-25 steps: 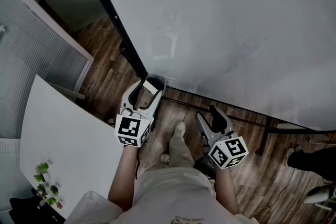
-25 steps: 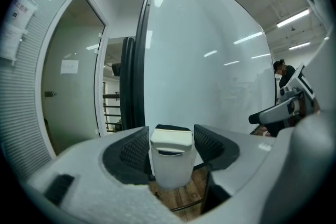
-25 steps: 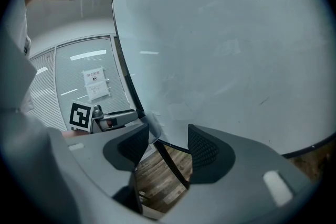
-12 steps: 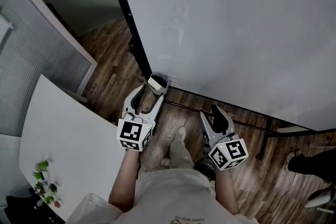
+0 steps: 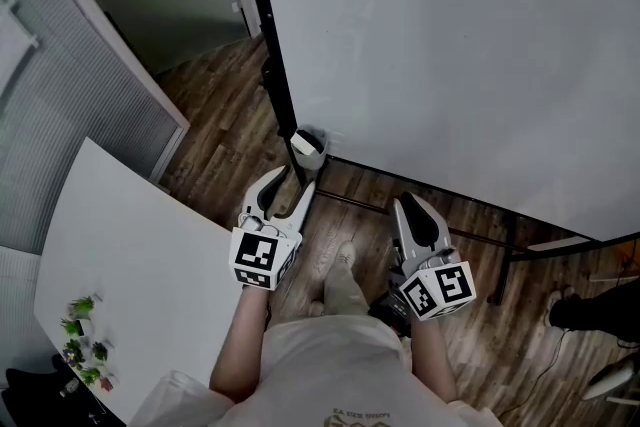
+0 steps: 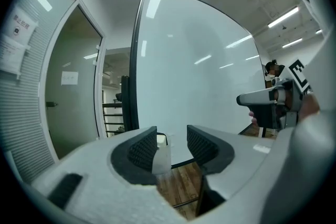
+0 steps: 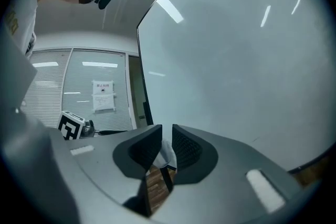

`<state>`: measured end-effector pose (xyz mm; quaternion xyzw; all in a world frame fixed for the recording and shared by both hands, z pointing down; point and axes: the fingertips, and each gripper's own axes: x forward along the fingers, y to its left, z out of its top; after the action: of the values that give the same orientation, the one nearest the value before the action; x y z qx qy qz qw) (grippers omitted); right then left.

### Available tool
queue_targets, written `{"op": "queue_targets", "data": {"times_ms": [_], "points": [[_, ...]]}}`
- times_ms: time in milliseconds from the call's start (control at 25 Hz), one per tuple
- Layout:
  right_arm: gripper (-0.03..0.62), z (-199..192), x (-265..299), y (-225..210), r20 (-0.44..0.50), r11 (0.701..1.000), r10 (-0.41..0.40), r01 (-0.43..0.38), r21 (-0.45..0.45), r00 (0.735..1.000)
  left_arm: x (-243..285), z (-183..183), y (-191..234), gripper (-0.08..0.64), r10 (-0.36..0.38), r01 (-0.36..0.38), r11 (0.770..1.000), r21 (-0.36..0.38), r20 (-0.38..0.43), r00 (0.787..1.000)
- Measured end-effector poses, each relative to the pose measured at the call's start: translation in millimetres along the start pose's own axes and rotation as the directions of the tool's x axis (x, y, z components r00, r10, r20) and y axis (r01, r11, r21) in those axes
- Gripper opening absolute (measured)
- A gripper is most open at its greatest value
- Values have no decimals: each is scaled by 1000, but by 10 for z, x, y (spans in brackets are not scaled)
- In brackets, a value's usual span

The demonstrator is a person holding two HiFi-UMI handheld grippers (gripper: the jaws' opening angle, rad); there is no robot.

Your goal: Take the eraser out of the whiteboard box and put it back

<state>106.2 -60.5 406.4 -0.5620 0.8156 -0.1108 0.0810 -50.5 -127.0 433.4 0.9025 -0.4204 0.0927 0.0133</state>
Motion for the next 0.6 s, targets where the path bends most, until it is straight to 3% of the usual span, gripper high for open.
{"op": "queue_targets", "data": {"times_ms": [160, 320, 400, 600], "points": [[17, 65, -75, 113, 18, 999, -20, 21, -50, 1000, -166, 46, -14, 109, 18, -17, 1000, -12, 31, 999], [12, 111, -149, 158, 24, 996, -38, 40, -75, 999, -247, 49, -63, 66, 18, -18, 1000, -15, 43, 999], [12, 97, -176, 149, 12, 995, -55, 56, -85, 998, -270, 14, -101, 3, 6, -5, 1000, -25, 37, 999], [12, 86, -241, 103, 2, 990, -105, 104, -98, 994, -278, -29, -203, 2, -50, 52, 997, -57, 26, 998]]}}
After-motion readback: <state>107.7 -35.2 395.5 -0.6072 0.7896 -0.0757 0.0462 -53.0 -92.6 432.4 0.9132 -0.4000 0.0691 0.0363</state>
